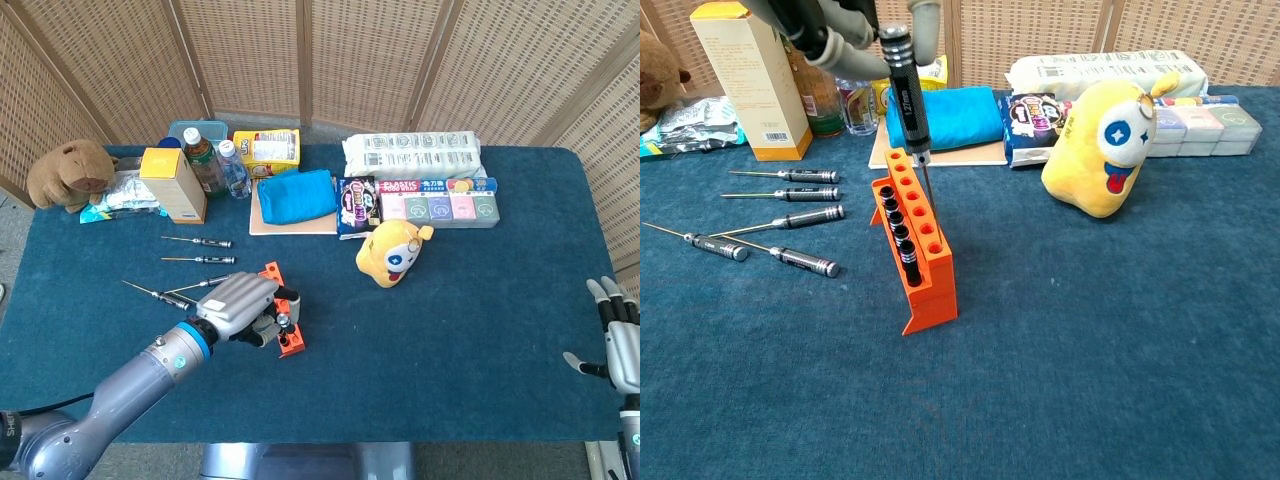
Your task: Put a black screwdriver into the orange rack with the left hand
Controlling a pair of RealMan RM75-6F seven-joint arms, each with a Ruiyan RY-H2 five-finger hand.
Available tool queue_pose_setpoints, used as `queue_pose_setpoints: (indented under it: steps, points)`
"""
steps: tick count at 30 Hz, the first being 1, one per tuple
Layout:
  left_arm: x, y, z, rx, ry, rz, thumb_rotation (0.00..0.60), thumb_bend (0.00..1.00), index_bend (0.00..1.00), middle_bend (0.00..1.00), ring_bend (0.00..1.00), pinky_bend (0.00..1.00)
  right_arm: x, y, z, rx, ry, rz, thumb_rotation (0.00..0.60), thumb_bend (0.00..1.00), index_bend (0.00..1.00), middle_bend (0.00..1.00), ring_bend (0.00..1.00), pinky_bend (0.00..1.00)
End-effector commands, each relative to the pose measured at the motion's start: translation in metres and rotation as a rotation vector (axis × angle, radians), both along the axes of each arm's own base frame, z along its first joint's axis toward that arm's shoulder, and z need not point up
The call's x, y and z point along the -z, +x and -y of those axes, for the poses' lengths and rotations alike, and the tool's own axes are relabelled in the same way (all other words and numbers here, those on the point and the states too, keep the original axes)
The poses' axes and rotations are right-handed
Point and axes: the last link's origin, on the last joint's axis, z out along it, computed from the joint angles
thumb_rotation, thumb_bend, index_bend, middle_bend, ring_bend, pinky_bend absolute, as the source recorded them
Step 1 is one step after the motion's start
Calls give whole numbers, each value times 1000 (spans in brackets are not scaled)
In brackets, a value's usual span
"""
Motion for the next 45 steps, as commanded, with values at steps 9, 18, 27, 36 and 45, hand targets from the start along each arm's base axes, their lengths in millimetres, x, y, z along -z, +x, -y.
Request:
queue_pose_setpoints:
  steps: [9,18,27,36,45]
  points:
    - [2,-5,1,-13,-13,-7,600,444,515,1000,1000,1000,0,-1,0,4,0,1,600,0,0,29,53,79]
    - [6,-1,1,-11,-8,-9,600,445,515,1000,1000,1000,-1,-2,0,8,-2,5,600,0,0,29,53,79]
    - [10,-1,2,-16,-11,-23,600,444,515,1000,1000,1000,-3,-3,0,11,-3,12,600,0,0,29,53,79]
    - [13,-2,2,-20,-8,-36,600,444,515,1000,1000,1000,-3,-3,1,12,-1,17,600,0,0,30,53,79]
    - [20,-2,4,-17,-11,-50,600,444,514,1000,1000,1000,-4,-3,0,13,-5,25,600,0,0,29,53,79]
